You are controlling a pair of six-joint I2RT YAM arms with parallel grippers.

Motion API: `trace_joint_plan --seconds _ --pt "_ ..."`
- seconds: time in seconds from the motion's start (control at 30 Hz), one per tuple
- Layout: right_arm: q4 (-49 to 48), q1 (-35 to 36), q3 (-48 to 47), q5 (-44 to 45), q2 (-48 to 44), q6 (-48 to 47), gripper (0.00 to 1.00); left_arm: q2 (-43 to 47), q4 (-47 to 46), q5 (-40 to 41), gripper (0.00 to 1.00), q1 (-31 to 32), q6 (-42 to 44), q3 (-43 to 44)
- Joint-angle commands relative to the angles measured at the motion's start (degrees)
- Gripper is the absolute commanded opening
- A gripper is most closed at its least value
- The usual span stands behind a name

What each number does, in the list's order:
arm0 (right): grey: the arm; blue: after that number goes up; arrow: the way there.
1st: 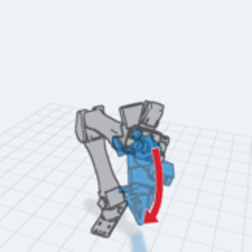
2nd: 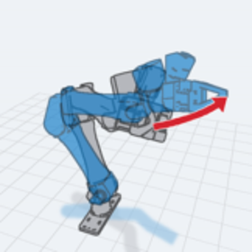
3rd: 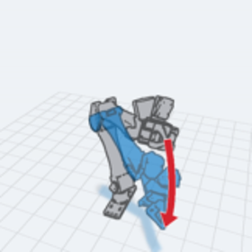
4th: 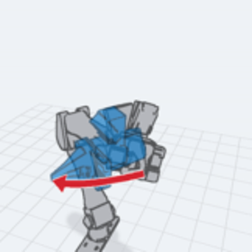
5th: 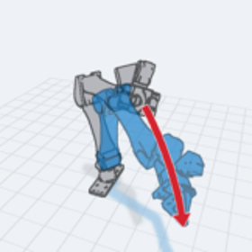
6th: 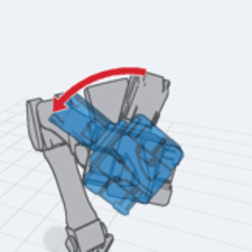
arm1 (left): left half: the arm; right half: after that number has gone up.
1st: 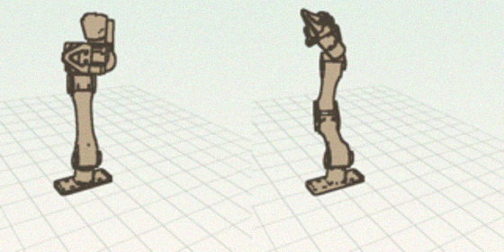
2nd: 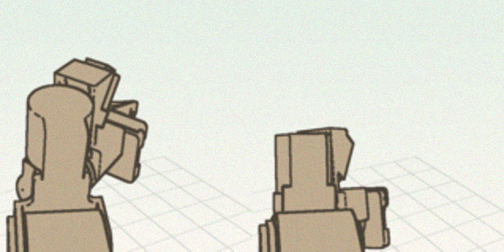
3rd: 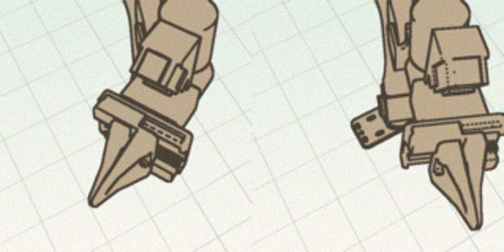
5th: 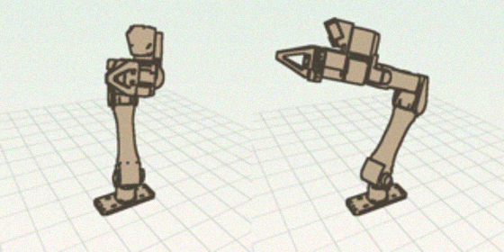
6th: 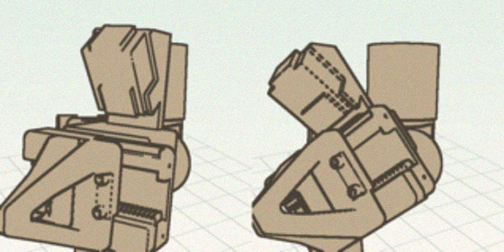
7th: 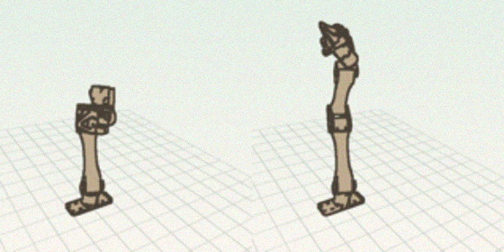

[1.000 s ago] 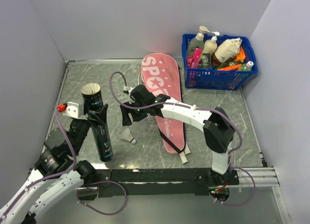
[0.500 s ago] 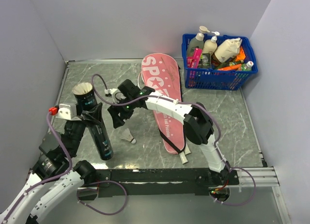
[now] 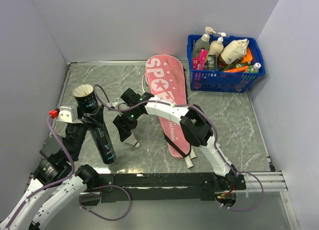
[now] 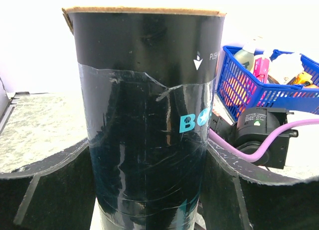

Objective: Pack up the badminton gear

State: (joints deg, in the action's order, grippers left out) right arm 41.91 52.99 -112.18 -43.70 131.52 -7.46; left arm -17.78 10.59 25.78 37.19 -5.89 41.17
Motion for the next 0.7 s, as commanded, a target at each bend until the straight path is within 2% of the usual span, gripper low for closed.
trace_joint_plan --seconds 0.0,0.67 --pt "1.42 0.27 -2.17 -2.35 0.40 -2.38 0.78 0.03 -4.44 -1.43 0.01 -0.36 -1.40 1.63" --pt "4.76 -1.31 8.38 2.92 -7.94 -6.07 0.73 -0.94 -4.09 -2.58 0.01 -0.71 -1.58 1.90"
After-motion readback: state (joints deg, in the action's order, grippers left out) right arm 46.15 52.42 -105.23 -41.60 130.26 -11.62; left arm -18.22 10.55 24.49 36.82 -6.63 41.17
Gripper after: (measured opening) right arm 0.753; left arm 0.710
